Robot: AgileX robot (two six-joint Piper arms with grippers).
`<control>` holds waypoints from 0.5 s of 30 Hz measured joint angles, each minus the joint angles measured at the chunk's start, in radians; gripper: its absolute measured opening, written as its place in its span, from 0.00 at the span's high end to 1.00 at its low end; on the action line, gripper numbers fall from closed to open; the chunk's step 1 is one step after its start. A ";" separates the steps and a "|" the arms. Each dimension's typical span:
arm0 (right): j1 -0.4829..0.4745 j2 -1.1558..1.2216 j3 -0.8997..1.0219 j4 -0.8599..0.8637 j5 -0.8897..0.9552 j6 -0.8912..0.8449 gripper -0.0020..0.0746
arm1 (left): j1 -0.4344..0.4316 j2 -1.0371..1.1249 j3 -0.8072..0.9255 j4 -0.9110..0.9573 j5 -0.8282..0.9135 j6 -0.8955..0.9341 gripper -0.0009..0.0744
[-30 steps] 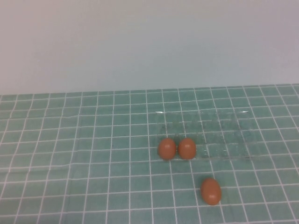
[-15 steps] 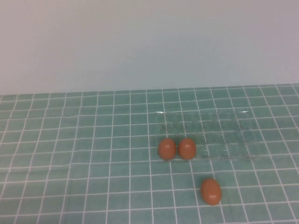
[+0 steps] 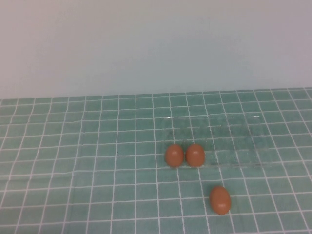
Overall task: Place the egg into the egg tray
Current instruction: Pick up the egg
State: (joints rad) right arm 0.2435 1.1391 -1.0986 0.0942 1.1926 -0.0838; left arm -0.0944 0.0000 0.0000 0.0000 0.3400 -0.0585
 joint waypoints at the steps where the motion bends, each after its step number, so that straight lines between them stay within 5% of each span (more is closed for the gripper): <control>1: 0.017 0.012 -0.002 0.002 0.003 0.011 0.98 | 0.000 0.000 0.000 0.000 0.000 0.000 0.99; 9: 0.196 0.075 -0.012 -0.011 -0.053 0.179 0.98 | 0.000 0.000 0.000 0.000 0.000 0.000 0.99; 15: 0.241 0.116 -0.014 -0.031 -0.077 0.263 0.98 | 0.000 0.000 0.000 0.000 0.000 0.000 0.99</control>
State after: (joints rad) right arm 0.4849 1.2555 -1.1127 0.0632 1.1152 0.1795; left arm -0.0944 0.0000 0.0000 0.0000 0.3400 -0.0585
